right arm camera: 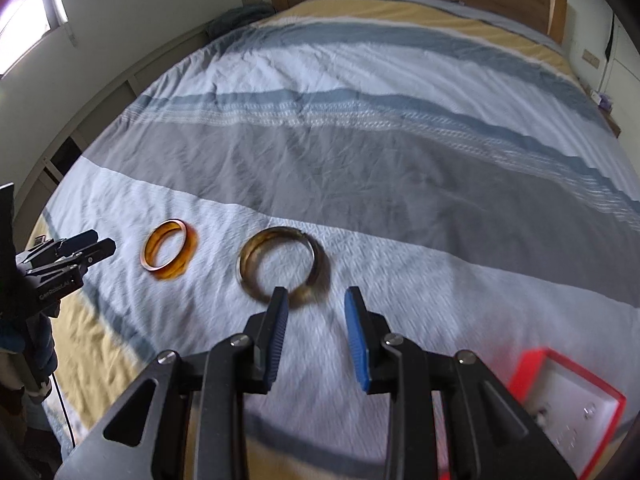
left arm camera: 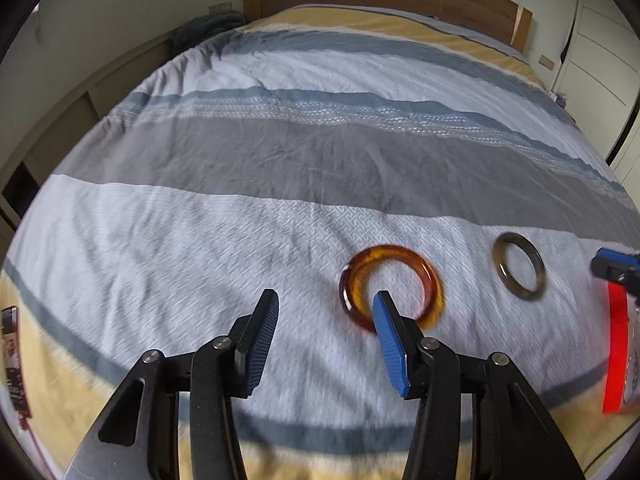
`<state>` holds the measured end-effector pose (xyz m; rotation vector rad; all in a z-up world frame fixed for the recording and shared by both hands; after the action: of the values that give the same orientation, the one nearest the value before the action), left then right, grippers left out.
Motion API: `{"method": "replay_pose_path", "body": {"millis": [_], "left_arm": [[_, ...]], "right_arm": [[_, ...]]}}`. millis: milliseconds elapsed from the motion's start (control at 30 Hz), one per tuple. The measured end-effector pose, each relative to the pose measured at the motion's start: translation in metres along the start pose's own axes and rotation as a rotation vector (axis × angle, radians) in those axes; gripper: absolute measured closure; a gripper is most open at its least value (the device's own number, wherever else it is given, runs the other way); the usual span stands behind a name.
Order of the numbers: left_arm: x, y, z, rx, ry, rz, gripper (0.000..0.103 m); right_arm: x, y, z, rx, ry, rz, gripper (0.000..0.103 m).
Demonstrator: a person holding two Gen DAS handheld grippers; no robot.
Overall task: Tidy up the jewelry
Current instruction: 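Grasp the amber bangle with the left tool while the right tool grasps the brown bangle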
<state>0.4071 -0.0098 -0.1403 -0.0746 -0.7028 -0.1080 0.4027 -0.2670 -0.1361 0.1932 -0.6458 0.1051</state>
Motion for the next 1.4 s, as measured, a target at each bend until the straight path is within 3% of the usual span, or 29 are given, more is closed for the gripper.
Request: {"method": "replay_pose_path", "body": {"millis": [333, 633, 867, 1200, 1233, 1333, 1400], "left_arm": [[-0.014, -0.011, -0.065, -0.021, 0.051, -0.031, 0.054], [-0.019, -0.020, -0.086, 0.027, 0.005, -0.112, 0.054], [-0.021, -0.031, -0.087, 0.011, -0.019, -0.149, 0.072], [-0.023, -0.040, -0.083, 0.007, -0.039, -0.163, 0.087], [-0.023, -0.041, -0.082, -0.002, -0.037, -0.155, 0.091], [-0.024, -0.045, -0.076, -0.003, -0.040, -0.151, 0.092], [-0.024, -0.045, -0.072, -0.009, -0.041, -0.134, 0.092]], "right_arm": [[0.000, -0.006, -0.067, 0.024, 0.056, 0.000, 0.075], [-0.005, -0.005, -0.094, 0.023, 0.052, 0.045, 0.076], [-0.006, 0.005, -0.103, -0.069, 0.056, 0.140, 0.077], [-0.007, 0.003, -0.100, -0.095, 0.010, 0.110, 0.079], [-0.006, 0.003, -0.098, -0.100, 0.006, 0.105, 0.081], [-0.005, 0.004, -0.093, -0.119, 0.001, 0.102, 0.091], [-0.004, 0.005, -0.090, -0.129, 0.001, 0.098, 0.092]]}}
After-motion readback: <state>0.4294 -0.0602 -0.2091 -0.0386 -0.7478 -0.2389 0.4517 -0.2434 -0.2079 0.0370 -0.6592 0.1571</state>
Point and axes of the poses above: each gripper's, at about its wrist camera, not at the fingertips, and z roughly against the way its jaws point, y to its left, x to its top, the point moved 7 cm from there along -z, roughly the way its jaws point, and after that the axes turned 7 degrees about -y, right-handed, at the moved point
